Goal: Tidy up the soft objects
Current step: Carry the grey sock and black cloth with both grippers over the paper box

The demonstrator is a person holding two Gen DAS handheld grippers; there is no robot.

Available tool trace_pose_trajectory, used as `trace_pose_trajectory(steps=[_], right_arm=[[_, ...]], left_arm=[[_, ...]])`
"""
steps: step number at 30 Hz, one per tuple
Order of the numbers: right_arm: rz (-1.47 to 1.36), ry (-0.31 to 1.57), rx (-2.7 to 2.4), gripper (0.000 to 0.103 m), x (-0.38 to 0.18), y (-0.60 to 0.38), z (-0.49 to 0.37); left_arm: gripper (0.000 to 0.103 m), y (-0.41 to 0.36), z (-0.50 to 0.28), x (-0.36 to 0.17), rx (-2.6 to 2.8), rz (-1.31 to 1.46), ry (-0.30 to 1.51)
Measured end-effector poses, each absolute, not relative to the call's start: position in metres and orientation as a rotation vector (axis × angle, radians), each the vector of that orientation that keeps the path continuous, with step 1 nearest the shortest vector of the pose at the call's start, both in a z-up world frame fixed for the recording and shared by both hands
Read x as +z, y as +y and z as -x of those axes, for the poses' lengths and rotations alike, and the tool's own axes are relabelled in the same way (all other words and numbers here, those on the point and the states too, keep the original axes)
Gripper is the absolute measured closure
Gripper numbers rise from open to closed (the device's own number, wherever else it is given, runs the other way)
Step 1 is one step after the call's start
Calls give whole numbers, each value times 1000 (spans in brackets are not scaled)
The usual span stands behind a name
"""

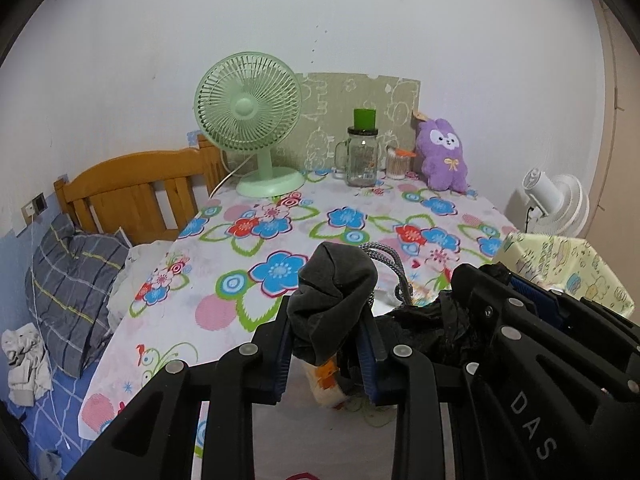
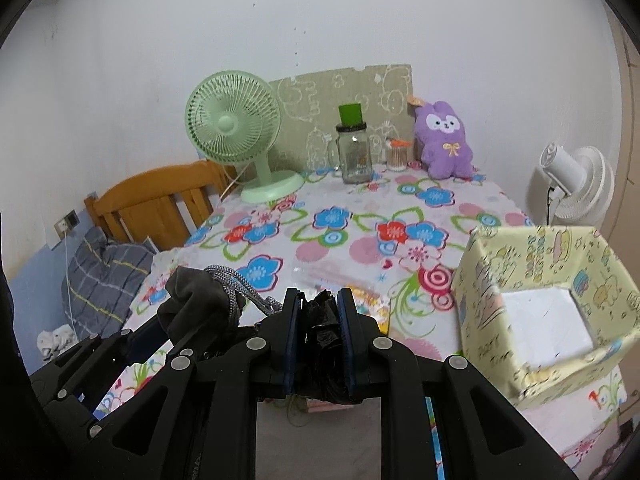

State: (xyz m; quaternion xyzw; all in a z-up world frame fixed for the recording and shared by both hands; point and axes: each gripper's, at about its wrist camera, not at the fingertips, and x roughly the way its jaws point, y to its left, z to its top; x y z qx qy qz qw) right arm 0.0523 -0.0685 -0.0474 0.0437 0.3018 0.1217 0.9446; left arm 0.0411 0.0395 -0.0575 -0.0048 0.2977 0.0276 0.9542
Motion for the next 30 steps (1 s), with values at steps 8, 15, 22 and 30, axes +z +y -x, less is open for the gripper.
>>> trace_pose_trajectory(steps=[8,15,22,30], right_arm=[[-72,578,231,82,-27,-79,-52],[-66,559,213,82,-12,-89,-55],[-64,551,192,82,-5,-101,-60],[-62,550,171,82,-4,-120,-66]], left_arm=[[75,29,-43,-39,36,16,579],[75,20,-47,-26,23,11,561],[75,7,-53,-21,6,15,552],[75,-12,-61,-20,-13,4,546]])
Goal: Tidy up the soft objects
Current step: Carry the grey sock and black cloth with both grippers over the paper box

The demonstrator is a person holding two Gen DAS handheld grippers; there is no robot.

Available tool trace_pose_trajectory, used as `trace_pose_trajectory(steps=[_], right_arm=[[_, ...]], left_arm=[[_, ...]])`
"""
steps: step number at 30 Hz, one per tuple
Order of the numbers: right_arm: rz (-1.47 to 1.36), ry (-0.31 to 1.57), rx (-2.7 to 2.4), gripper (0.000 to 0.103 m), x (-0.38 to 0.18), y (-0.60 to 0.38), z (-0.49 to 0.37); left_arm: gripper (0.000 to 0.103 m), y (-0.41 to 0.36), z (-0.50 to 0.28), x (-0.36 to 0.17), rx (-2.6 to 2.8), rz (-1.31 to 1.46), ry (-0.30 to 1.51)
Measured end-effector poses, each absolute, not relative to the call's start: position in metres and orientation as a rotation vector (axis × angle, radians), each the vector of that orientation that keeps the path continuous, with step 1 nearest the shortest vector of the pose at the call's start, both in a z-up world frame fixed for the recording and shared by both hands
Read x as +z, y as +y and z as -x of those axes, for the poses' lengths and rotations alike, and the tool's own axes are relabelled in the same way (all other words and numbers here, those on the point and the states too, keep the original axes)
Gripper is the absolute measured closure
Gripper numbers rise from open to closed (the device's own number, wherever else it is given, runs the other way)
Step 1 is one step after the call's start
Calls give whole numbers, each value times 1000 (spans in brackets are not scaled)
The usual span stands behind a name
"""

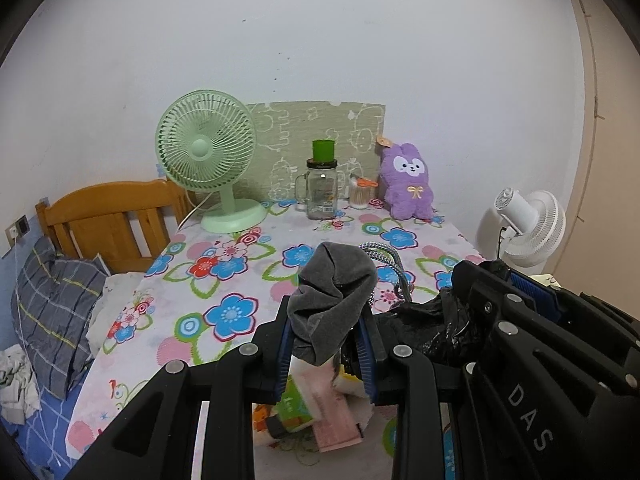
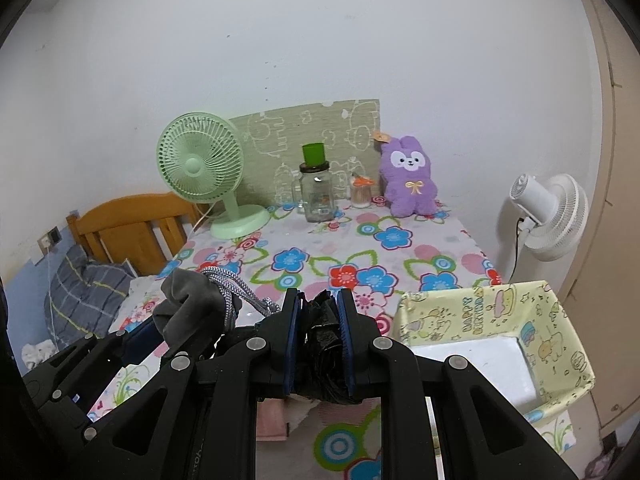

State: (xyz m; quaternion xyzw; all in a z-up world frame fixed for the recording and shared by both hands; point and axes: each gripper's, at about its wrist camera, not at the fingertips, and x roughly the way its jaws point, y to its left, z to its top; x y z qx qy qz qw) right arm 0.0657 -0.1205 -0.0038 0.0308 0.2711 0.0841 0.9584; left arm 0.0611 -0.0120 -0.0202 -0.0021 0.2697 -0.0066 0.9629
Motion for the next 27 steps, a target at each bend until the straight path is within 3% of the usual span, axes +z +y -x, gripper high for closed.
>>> trace_pose_trajectory(steps=[27], right_arm=[[-69,539,109,82,-5,-191,-83]], left_arm=[[75,-82,-83,-24,-97,1,548]])
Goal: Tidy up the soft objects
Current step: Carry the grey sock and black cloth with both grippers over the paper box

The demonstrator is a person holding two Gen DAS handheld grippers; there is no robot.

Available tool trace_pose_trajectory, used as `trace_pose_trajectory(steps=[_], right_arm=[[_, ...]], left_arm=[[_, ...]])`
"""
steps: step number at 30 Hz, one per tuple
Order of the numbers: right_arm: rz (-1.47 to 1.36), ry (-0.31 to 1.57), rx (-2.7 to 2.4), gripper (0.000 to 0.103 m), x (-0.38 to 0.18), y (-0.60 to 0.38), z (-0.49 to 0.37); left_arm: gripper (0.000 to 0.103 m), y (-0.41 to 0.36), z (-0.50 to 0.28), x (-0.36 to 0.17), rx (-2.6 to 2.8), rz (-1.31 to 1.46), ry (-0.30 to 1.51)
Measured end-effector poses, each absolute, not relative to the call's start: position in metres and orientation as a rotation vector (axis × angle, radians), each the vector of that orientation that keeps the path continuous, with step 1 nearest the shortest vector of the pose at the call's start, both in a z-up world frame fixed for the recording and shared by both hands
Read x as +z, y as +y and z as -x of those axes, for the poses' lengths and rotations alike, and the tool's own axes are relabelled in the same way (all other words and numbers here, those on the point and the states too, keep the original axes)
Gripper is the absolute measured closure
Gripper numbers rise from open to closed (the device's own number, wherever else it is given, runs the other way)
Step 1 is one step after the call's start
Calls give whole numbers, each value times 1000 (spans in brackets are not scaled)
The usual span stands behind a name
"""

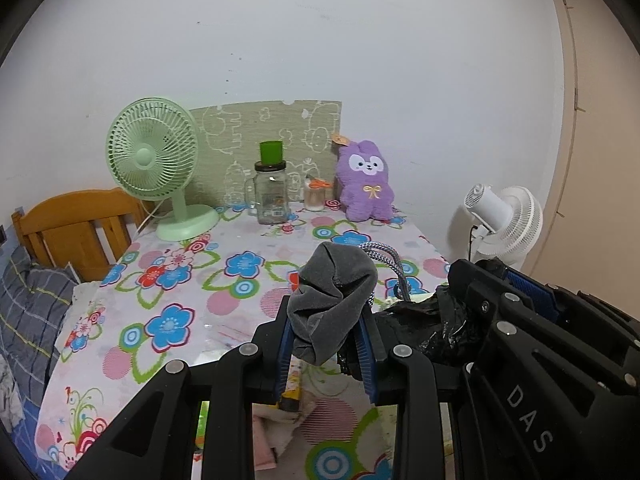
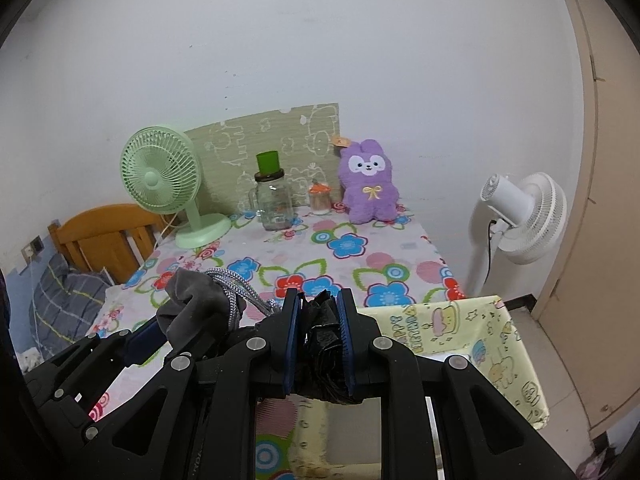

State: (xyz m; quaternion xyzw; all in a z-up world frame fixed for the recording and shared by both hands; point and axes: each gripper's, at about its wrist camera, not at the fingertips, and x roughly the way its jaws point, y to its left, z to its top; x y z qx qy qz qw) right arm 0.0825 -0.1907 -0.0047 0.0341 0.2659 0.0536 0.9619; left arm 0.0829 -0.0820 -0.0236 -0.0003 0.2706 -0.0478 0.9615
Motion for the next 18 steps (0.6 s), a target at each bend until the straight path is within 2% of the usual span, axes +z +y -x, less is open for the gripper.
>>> trace_pose_trajectory(steps=[18], right_arm=[[-82,555,44,82,-14,-240,-87]], left_arm=[[75,-133,-97,-34,-174,-25,587]])
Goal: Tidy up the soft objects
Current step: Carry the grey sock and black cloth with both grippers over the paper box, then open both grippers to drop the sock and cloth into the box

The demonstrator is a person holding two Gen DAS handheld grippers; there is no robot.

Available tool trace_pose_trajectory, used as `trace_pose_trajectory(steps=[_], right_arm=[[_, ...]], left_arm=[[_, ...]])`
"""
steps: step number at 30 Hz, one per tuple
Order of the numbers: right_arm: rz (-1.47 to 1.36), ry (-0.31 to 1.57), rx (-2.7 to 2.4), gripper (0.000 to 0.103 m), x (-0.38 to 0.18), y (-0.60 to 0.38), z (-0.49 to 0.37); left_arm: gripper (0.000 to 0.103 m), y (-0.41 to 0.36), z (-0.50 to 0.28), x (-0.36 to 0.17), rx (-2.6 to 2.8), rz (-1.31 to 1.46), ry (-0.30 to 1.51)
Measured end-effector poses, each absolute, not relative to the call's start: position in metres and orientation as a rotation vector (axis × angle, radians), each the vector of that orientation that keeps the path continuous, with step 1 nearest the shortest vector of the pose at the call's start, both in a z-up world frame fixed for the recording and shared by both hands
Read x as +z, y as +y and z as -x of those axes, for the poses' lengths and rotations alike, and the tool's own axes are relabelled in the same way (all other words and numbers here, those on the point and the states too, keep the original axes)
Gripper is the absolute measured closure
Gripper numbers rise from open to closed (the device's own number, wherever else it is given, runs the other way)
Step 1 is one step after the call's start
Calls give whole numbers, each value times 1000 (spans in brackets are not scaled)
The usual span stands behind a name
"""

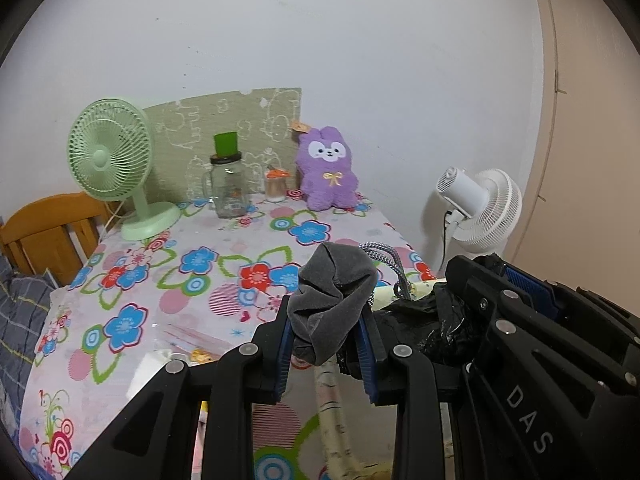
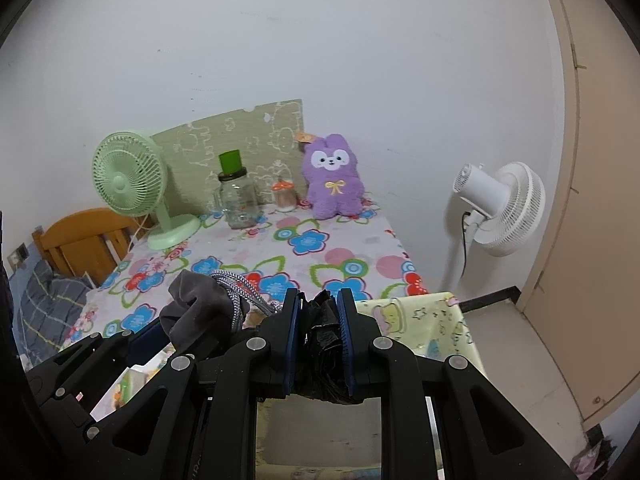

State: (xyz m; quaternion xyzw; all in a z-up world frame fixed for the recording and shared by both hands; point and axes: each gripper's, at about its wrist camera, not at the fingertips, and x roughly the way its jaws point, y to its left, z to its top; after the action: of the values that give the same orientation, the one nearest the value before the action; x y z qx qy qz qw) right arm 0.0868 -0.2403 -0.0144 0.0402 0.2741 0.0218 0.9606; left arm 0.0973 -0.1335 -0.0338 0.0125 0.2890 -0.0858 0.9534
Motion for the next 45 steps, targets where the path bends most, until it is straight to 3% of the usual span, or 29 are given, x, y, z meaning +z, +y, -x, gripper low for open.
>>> trace_pose_trajectory(steps=[20,32,35,39,40,45], right_arm=[[-103,654,-31,81,-50,-277,-109],[-136,697,-23,76,-64,-284,-125],[-130,709,-23,70,-66,-285,-127],[-125,697,-22,42,-64,-285,-127],[-125,691,-21,40,-64,-285,-126],[-107,682,-23,23,-58,-282,-122]], left_arm=[[72,-173,-119,-64,-253,-100,687],[48,-178,-127,-73,-260,-111,735],[38,-179,-126,-74,-270,-114,739],[23,-181,-123,-70,-305,-111,725],[17,-181,-122,-69,-310,-109,720],[13,-179,-118,-65,-308,-110,714]])
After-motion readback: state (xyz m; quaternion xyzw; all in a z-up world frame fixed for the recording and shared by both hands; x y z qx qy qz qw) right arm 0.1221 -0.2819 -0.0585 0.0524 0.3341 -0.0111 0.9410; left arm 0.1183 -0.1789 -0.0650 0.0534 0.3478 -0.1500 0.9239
